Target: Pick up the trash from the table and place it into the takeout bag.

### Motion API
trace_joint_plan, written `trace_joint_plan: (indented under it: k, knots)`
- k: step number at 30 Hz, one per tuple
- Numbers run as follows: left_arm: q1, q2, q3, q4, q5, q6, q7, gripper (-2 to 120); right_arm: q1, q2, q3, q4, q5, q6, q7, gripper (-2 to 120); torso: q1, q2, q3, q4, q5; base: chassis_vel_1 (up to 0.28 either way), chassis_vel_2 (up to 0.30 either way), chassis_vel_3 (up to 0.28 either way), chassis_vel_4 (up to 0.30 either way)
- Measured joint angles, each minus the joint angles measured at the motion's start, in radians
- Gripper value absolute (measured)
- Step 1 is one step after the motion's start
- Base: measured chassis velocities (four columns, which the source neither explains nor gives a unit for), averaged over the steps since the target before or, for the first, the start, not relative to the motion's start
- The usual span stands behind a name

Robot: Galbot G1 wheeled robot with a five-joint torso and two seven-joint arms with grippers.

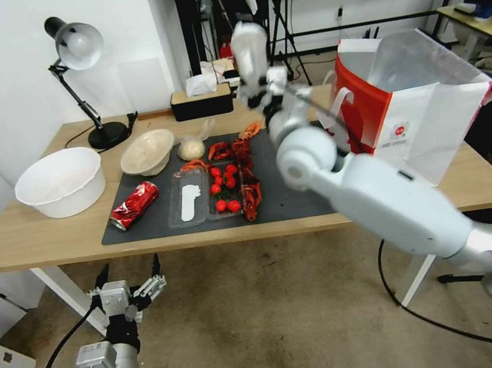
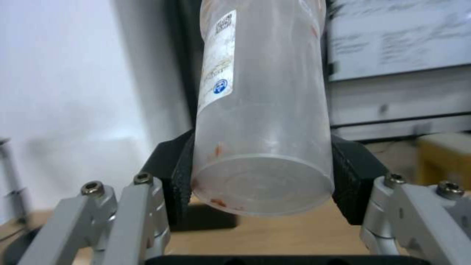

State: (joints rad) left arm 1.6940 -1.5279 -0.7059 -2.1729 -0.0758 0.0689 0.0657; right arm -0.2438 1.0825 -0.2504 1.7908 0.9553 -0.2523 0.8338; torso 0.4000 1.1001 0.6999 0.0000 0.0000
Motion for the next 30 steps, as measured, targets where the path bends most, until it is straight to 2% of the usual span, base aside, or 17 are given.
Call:
trace_joint_plan:
  k: [3,4,7,8,11,16,25,27,28,30]
  knots:
    - [0.0,-0.001,0.001,-0.001,0.004,0.001,0.0,100,-0.001,-0.076,0.086,0.071,0.037,-0.087,0.099,53,0.0,0.0,0.0,0.0002,-0.0001,0.0,0.0,0.0,0.0]
    - [0.0,-0.001,0.001,-0.001,0.004,0.001,0.0,100,-0.001,-0.076,0.086,0.071,0.037,-0.087,0.099,53,0.0,0.0,0.0,0.0002,-0.0001,0.0,0.0,0.0,0.0]
    - [-0.001,-0.002,0.007,-0.001,0.011,0.001,0.0,100,-0.046,-0.18,0.175,0.131,0.064,-0.152,0.151,53,0.0,0.0,0.0,-0.0003,0.0005,0.0,0.0,0.0,0.0]
    - [-0.001,-0.002,0.007,-0.001,0.011,0.001,0.0,100,-0.046,-0.18,0.175,0.131,0.064,-0.152,0.151,53,0.0,0.0,0.0,-0.0003,0.0005,0.0,0.0,0.0,0.0]
    - [-0.002,-0.005,0.018,-0.001,0.023,0.001,0.0,100,-0.095,-0.244,0.255,0.177,0.151,-0.212,0.207,53,0.0,0.0,0.0,-0.0003,0.0004,0.0,0.0,0.0,0.0]
    - [-0.003,-0.009,0.033,0.0,0.036,0.002,0.001,100,-0.161,-0.295,0.338,0.222,0.256,-0.262,0.249,53,0.0,0.0,0.0,0.0001,0.0001,0.0,0.0,0.0,0.0]
    - [-0.001,-0.012,0.044,-0.002,0.046,0.002,0.002,100,-0.221,-0.318,0.408,0.258,0.337,-0.294,0.27,54,0.0,0.0,0.0,-0.0002,0.0,0.0,0.0,0.0,0.0]
    - [0.001,-0.013,0.048,-0.003,0.05,0.002,0.002,100,-0.242,-0.324,0.428,0.267,0.355,-0.301,0.272,60,0.0,0.0,0.0,0.0001,0.0001,0.0,0.0,0.0,0.0]
    - [0.001,-0.013,0.048,-0.003,0.051,0.002,0.002,100,-0.248,-0.325,0.434,0.27,0.358,-0.301,0.272,67,0.0,0.0,0.0,0.0002,0.0002,0.0,0.0,0.0,0.0]
    - [0.002,-0.013,0.05,-0.004,0.052,0.002,0.002,100,-0.257,-0.327,0.442,0.272,0.362,-0.302,0.272,69,0.0,0.0,0.0,0.0002,0.0001,0.0,0.0,0.0,0.0]
